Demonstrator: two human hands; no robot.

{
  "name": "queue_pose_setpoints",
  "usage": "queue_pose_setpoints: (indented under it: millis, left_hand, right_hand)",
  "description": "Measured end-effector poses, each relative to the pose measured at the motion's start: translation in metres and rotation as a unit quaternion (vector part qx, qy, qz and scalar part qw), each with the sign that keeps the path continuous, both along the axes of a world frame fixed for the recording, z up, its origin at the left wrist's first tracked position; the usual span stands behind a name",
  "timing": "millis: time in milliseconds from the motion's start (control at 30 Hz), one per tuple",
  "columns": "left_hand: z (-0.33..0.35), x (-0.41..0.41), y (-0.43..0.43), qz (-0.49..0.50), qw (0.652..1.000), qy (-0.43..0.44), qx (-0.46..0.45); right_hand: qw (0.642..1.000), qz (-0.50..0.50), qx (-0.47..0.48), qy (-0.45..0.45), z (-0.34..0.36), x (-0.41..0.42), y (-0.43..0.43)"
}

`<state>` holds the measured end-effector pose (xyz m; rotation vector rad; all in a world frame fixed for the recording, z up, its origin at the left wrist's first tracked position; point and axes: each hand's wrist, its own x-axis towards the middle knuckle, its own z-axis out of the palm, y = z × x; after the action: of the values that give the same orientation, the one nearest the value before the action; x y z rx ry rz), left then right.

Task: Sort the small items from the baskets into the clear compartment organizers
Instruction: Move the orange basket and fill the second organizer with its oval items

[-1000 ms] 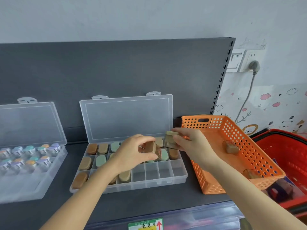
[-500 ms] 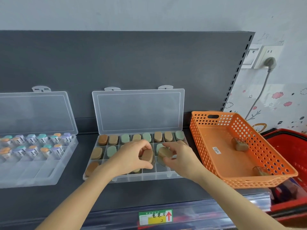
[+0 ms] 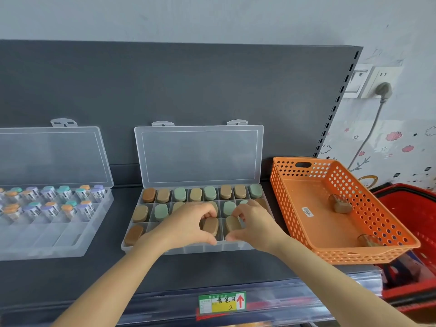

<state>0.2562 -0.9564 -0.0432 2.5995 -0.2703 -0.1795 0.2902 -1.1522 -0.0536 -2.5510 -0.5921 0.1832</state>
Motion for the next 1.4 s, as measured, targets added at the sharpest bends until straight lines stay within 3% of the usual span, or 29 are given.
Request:
queue_pose_setpoints:
  millis: [400,967,1267,1400]
  left_hand:
    - [-0.008,0.001,-0.004,-0.013,0.998,-0.017,0.053]
    - [0.0,0.003,-0.005,0.015,0.999,-0.029,0.043]
    - [0.041,0.027,-0.065,-0.062,0.994,-0.091,0.009]
    - [0.046,0.042,-0.098,-0.1,0.99,-0.097,-0.002]
  right_hand:
    - [0.999,0.006,-0.041,-0.016,-0.011,0.001,0.0]
    - [0.998,0.02,0.058,-0.028,0.007,0.002,-0.014]
    - [0.986,-0.058,0.077,-0.134,0.047,0.019,-0.08]
    - [0.982,-0.113,0.057,-0.137,0.048,0.024,-0.129]
